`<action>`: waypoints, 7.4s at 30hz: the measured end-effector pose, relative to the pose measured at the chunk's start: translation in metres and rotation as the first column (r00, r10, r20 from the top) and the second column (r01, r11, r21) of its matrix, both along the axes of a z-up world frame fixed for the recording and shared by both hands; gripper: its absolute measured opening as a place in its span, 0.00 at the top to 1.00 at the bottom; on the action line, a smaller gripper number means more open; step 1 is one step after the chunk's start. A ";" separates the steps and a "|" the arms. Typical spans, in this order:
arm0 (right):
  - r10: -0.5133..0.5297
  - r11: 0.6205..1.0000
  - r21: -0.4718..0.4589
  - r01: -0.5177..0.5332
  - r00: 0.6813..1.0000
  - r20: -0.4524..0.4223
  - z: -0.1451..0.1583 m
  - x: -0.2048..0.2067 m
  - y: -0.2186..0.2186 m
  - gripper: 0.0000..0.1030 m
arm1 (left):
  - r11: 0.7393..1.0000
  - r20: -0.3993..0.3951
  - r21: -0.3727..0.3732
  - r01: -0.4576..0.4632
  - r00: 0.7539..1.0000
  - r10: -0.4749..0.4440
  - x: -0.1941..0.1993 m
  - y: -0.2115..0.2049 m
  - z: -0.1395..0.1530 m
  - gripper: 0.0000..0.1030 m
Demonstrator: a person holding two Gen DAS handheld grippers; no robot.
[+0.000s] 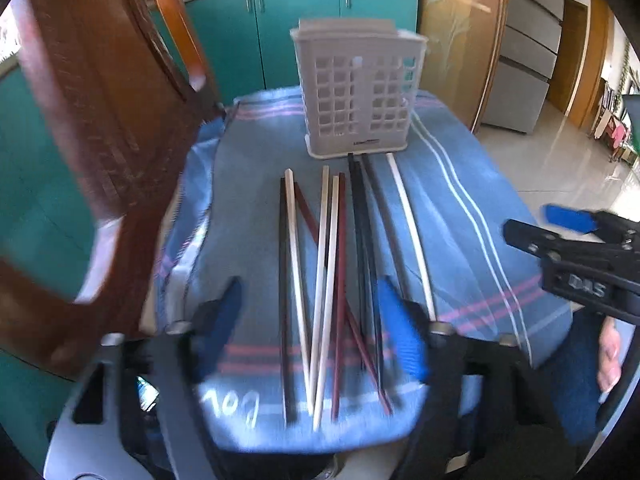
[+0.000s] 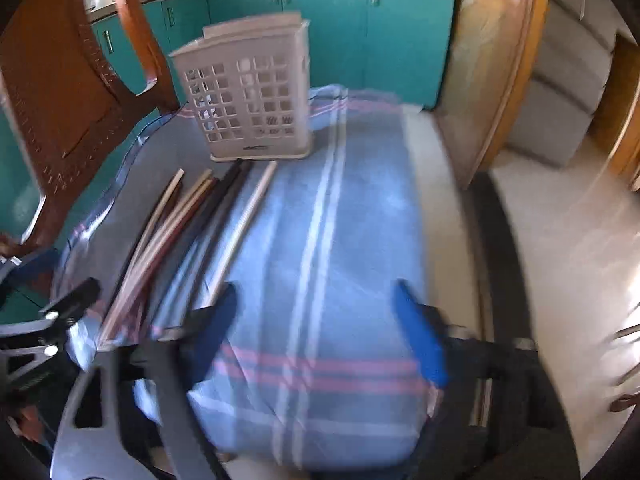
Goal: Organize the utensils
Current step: 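Move both tools down toward the row of chopsticks on the cloth, then close left tool on a dark brown chopstick while right tool grasps a light wooden chopstick, then lift both held chopsticks and lower them into the white basket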
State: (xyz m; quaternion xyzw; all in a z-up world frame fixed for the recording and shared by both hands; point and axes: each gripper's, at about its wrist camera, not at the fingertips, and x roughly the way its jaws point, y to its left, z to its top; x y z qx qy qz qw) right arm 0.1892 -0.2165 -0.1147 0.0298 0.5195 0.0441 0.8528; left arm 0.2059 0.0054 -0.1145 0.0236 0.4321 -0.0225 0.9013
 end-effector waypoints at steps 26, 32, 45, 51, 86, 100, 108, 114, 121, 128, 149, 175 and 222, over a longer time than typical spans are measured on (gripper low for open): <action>0.193 0.972 0.153 -0.178 0.977 -0.088 -0.040 0.112 0.044 0.59 | 0.977 -0.219 -0.194 -0.091 0.975 0.048 0.091 0.039 -0.053 0.86; 0.261 0.962 0.105 -0.250 0.960 -0.105 -0.053 0.110 0.067 0.80 | 0.972 -0.232 -0.224 -0.075 0.973 0.022 0.079 0.026 -0.052 0.86; 0.171 0.971 0.183 -0.154 0.982 -0.081 -0.051 0.097 0.013 0.82 | 0.977 -0.214 -0.121 -0.178 0.965 0.149 0.057 0.054 -0.048 0.62; 0.163 0.964 0.222 -0.147 0.985 -0.055 -0.057 0.088 0.000 0.74 | 0.977 -0.209 -0.076 -0.199 0.961 0.179 0.057 0.048 -0.047 0.55; 0.147 0.965 0.223 -0.137 0.989 -0.031 -0.055 0.077 -0.015 0.60 | 0.978 -0.153 -0.099 -0.184 0.974 0.168 0.041 0.027 -0.009 0.77; 0.155 0.972 0.183 -0.148 0.988 -0.022 -0.056 0.077 -0.006 0.58 | 0.984 -0.227 -0.061 -0.169 0.962 0.152 0.053 0.026 -0.039 0.73; 0.160 0.972 0.176 -0.154 0.987 -0.019 -0.058 0.079 -0.003 0.57 | 0.979 -0.219 -0.011 -0.202 0.956 0.195 0.057 0.030 -0.046 0.71; 0.188 0.974 0.127 -0.185 0.982 -0.008 -0.059 0.076 0.002 0.57 | 0.982 -0.228 -0.031 -0.188 0.957 0.176 0.055 0.033 -0.045 0.82; 0.279 0.959 -0.055 -0.278 0.960 0.000 -0.062 0.068 0.028 0.58 | 0.979 -0.237 -0.047 -0.199 0.954 0.182 0.051 0.031 -0.045 0.76; 0.345 0.934 -0.068 -0.352 0.934 -0.093 -0.057 0.068 0.040 0.76 | 0.982 -0.224 -0.064 -0.177 0.962 0.159 0.038 0.023 -0.046 0.67; 0.257 0.957 -0.073 -0.281 0.937 -0.236 -0.063 0.133 0.027 0.65 | 0.991 -0.292 -0.077 -0.111 0.953 0.084 0.120 0.052 -0.046 0.53; 0.307 0.950 0.021 -0.310 0.923 -0.232 -0.051 0.145 0.058 0.94 | 0.988 -0.236 -0.089 -0.123 0.967 0.099 0.103 0.025 -0.032 0.93; -0.073 0.976 0.215 -0.030 0.887 0.456 0.143 0.101 -0.056 0.67 | 0.967 0.383 -0.246 -0.060 0.911 0.154 0.071 0.029 0.153 0.69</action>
